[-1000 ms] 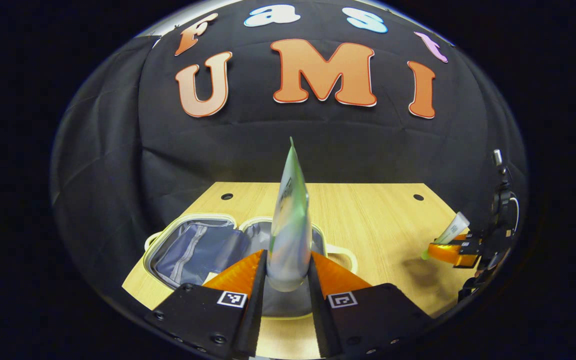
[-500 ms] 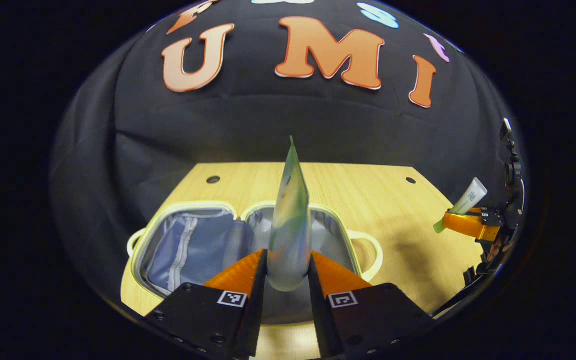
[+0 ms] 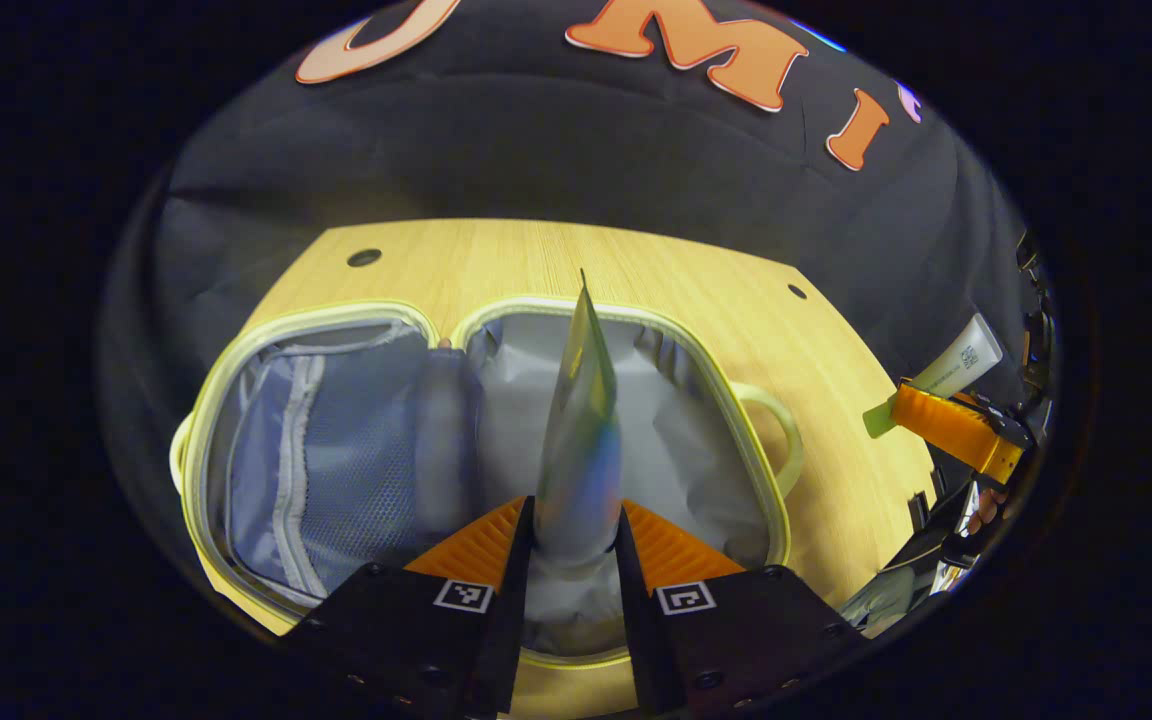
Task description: First open the suitcase, pack the skin care products into it, and then close the suitcase.
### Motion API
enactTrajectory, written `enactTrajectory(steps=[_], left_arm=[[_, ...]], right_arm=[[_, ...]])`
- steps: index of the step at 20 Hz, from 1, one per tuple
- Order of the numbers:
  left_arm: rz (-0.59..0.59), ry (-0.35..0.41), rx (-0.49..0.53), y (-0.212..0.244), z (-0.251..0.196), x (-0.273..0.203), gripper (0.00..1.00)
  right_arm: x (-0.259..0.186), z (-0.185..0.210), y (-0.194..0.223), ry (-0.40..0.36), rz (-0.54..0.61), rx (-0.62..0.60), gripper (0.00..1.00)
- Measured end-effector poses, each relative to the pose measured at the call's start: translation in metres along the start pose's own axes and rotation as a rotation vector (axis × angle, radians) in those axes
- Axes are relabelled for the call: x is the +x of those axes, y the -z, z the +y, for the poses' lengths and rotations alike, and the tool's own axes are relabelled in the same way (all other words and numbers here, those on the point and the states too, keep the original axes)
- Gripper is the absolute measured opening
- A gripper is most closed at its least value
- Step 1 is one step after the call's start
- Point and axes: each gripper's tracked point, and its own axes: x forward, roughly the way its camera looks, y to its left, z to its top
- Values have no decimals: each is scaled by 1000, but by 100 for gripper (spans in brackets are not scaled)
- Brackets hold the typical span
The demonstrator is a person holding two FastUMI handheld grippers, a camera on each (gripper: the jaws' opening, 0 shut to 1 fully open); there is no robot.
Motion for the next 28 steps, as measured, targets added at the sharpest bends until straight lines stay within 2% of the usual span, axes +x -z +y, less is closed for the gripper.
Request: enactTrajectory(steps=[4, 6, 12, 14, 16, 19, 22, 23, 26, 27, 28], left_arm=[[147, 59, 3, 20, 5, 15, 45], [160, 85, 5, 19, 0, 19, 45], [211, 0, -73, 14, -11, 24, 45], [184, -38, -120, 9, -9, 20, 45], [170, -38, -133, -1, -11, 5, 48], [117, -39, -121, -11, -16, -24, 55], [28, -52, -94, -28, -17, -69, 56], [-14, -67, -63, -37, -13, -83, 65], [-167, -191, 47, -72, 13, -133, 78], [-212, -242, 80, -77, 22, -144, 86], [-256, -289, 102, -84, 31, -159, 80]], right_arm=[[4, 22, 12, 40, 28, 19, 31], [6, 32, 15, 41, 44, 9, 31], [22, 44, 21, 28, 101, -16, 32], [31, 49, 26, 13, 122, -19, 31], [40, 53, 31, -6, 146, -25, 31], [49, 59, 47, -32, 184, -37, 31], [56, 66, 55, -56, 212, -38, 31], [58, 66, 57, -61, 225, -35, 31], [67, 67, 69, -55, 267, -20, 32], [73, 68, 73, -48, 285, -13, 31], [79, 69, 77, -42, 301, -5, 32]])
